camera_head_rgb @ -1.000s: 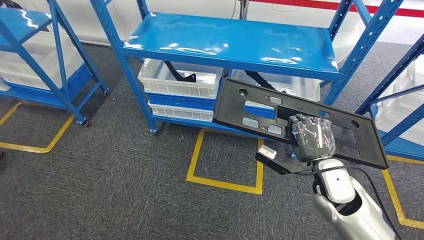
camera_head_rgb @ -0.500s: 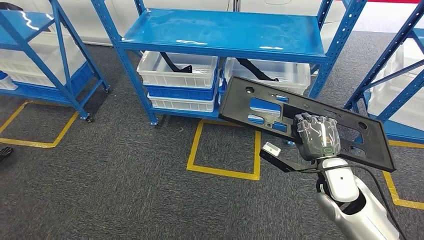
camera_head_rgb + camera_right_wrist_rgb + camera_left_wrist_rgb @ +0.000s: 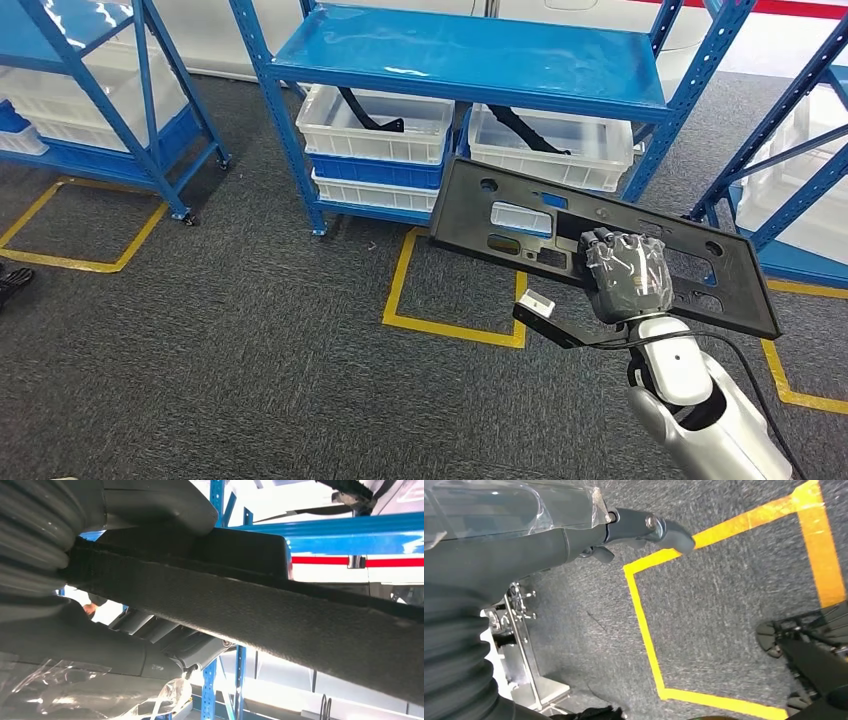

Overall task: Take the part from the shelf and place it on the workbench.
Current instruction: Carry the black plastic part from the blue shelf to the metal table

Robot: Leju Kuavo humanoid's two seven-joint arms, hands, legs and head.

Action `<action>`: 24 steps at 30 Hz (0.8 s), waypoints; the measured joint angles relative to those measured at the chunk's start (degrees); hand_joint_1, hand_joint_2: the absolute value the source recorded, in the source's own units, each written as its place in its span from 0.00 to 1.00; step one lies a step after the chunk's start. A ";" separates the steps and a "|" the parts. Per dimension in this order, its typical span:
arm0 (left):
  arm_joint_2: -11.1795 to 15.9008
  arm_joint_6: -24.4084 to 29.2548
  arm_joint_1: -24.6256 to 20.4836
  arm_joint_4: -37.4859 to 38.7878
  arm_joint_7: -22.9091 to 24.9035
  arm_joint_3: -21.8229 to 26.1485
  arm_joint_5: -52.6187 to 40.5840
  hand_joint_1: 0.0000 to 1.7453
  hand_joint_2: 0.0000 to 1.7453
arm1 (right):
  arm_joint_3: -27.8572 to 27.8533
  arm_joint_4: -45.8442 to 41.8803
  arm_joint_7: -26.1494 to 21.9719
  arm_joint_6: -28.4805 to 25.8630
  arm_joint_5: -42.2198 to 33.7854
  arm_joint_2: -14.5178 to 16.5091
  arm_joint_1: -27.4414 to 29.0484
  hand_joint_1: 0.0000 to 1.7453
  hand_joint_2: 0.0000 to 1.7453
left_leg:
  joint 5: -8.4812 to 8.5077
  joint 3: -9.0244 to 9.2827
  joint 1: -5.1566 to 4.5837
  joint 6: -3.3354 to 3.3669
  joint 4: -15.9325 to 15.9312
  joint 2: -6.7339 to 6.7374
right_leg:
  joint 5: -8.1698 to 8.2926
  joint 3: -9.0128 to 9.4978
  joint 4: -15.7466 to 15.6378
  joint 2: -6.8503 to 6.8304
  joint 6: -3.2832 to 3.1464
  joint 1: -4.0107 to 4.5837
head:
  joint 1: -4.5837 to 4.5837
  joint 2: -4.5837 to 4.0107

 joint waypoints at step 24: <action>-0.20 0.31 -0.04 0.00 -0.12 -0.09 0.05 0.00 1.00 | -0.04 0.00 0.42 0.37 0.84 0.07 -0.04 1.00 1.00 | -0.06 -0.91 0.61 -2.01 0.90 1.90 | 7.66 10.25 -19.34 -5.14 -1.09 0.29 | 0.08 0.00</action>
